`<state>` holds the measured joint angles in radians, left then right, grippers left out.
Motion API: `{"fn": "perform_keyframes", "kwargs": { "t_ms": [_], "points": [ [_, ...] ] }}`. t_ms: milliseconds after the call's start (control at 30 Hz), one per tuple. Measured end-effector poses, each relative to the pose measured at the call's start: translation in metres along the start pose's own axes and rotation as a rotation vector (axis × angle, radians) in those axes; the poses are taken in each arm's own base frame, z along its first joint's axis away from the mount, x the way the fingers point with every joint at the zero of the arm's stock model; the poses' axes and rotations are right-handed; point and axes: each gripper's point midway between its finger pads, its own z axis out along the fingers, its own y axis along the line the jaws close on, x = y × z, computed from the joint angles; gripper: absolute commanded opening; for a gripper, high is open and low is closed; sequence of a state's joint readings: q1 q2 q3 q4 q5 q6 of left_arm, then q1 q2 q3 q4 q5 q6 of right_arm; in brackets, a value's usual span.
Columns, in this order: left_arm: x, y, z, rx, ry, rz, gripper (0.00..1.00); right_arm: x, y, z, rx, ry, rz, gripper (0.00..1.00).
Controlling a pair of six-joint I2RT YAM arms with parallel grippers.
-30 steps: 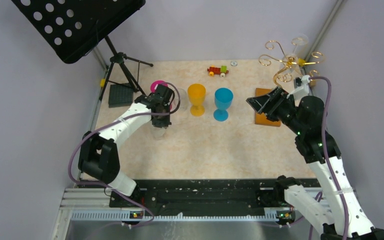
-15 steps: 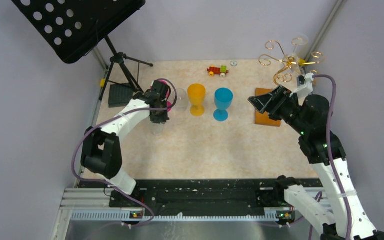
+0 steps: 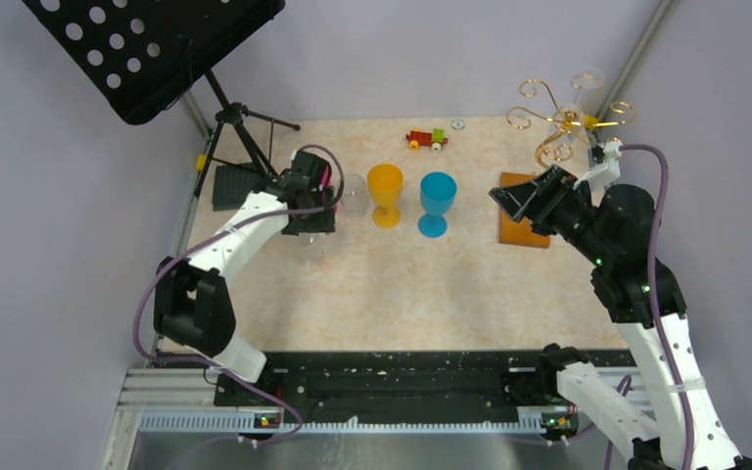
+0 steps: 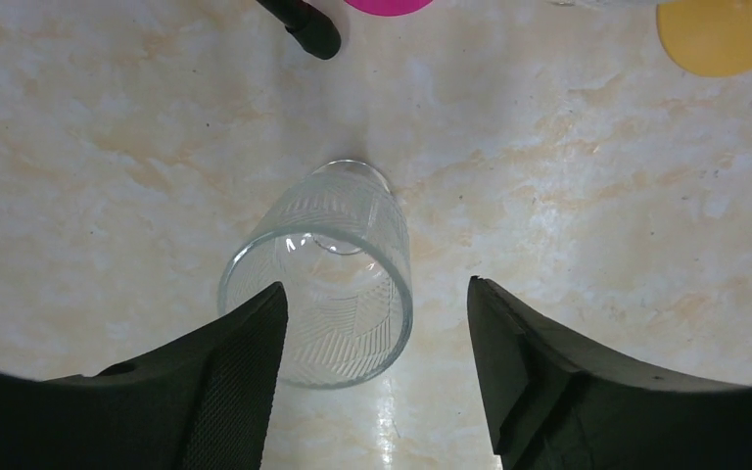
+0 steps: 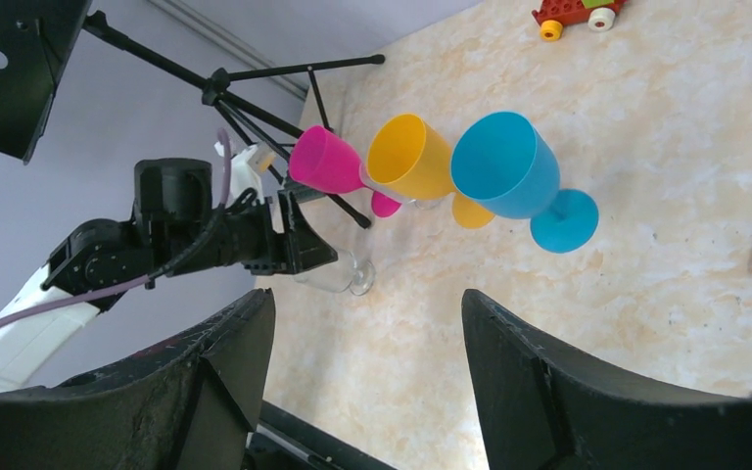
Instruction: Take the wine glass off the wine glass rack
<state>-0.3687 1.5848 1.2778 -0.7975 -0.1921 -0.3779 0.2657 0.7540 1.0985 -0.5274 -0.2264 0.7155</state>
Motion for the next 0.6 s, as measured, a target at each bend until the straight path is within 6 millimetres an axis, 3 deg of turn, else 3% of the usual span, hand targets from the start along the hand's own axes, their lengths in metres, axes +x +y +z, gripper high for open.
{"fn": "perform_keyframes", "kwargs": {
  "t_ms": [133,300,367,500,600],
  "points": [
    [-0.008,0.003,-0.025,0.019,-0.055,-0.001,0.77,-0.006,0.007,-0.004,-0.013,-0.012,-0.002,0.72],
    [-0.027,-0.006,-0.078,0.141,-0.189,-0.007,0.78,-0.025,0.020,-0.010,-0.012,-0.039,-0.020,0.79],
    [-0.031,-0.014,-0.103,0.228,-0.245,-0.006,0.79,-0.051,0.032,-0.013,0.002,-0.094,-0.056,0.85],
    [-0.032,-0.032,-0.147,0.414,-0.346,0.002,0.80,-0.115,0.048,-0.023,0.082,-0.268,-0.144,0.87],
    [-0.025,-0.040,-0.168,0.510,-0.389,0.009,0.80,-0.159,0.059,-0.031,0.148,-0.375,-0.204,0.87]
  ]
}}
